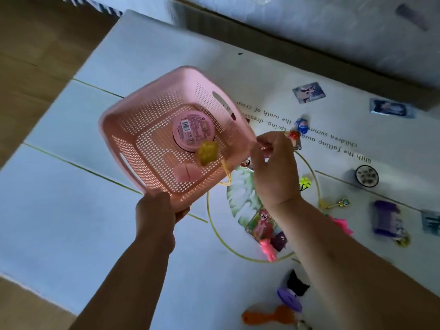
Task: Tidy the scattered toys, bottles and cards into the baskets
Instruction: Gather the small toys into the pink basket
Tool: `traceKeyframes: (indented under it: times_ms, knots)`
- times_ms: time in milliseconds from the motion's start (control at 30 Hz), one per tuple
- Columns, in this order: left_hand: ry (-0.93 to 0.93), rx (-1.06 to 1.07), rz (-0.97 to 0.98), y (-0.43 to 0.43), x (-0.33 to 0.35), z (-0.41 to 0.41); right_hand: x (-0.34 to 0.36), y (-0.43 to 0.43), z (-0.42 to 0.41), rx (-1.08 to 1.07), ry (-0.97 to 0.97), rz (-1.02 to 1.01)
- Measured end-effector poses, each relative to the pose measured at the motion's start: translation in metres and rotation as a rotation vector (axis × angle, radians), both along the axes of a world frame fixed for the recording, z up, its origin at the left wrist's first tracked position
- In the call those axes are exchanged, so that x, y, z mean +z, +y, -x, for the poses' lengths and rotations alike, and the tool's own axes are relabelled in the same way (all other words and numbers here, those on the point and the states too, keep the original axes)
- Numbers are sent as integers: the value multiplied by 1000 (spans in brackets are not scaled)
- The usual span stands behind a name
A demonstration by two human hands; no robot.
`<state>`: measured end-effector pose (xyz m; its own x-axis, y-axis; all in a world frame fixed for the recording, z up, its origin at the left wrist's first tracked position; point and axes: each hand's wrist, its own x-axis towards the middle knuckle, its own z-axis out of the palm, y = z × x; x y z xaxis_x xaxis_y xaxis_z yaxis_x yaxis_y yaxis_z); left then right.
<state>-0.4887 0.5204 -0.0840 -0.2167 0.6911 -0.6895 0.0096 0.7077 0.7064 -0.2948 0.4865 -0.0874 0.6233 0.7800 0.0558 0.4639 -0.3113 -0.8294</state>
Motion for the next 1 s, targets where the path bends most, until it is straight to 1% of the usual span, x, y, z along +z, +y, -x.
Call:
traceKeyframes:
  times_ms: [33, 67, 100, 133, 200, 267, 333, 367, 433, 600, 667, 700, 733, 767, 800, 867, 900, 933, 967, 1000]
  knots:
    - [13, -5, 1, 2, -1, 4, -14, 1, -8, -25, -18, 151]
    - [29, -10, 1, 5, -2, 8, -29, 2, -14, 1, -39, 323]
    - [40, -12, -2, 6, -3, 13, -45, 0, -17, 74, -75, 465]
    - [43, -9, -4, 7, -4, 16, -57, 0, -19, 162, -119, 565]
    - [53, -7, -4, 6, -7, 22, -76, 5, -15, 300, -277, 671]
    - [33, 15, -10, 2, -7, 24, -86, 9, -11, 366, -443, 697]
    - [31, 4, -10, -4, -9, 24, -89, 13, -10, 398, -498, 724]
    - [33, -9, -7, -8, -9, 23, -89, 12, -9, 418, -485, 734]
    - [29, -36, 7, -18, -10, 21, -88, 0, -9, 413, -367, 718]
    - [-7, -48, 63, -42, -5, 17, -62, -67, -10, 203, -4, 617]
    - [-16, -42, 83, -52, -4, 15, -56, -95, -3, 166, 46, 715]
    - [-15, -40, 90, -55, -4, 15, -56, -108, 6, 155, 17, 770]
    - [-13, -45, 89, -60, -3, 14, -54, -121, 14, 162, -82, 788]
    - [-7, -52, 85, -64, -1, 14, -60, -132, 21, 215, -195, 785]
    - [0, -59, 78, -68, 0, 13, -64, -141, 26, 270, -274, 829]
    - [17, -58, 68, -76, 2, 13, -67, -149, 28, 341, -330, 962]
    - [24, -55, 63, -81, 4, 12, -64, -151, 27, 347, -291, 998]
    - [30, -52, 58, -85, 5, 12, -61, -149, 23, 258, -227, 988]
    - [40, -54, 52, -88, 5, 12, -57, -147, 16, 145, -78, 929]
    - [55, -61, 44, -93, 6, 12, -49, -146, 10, 3, 89, 796]
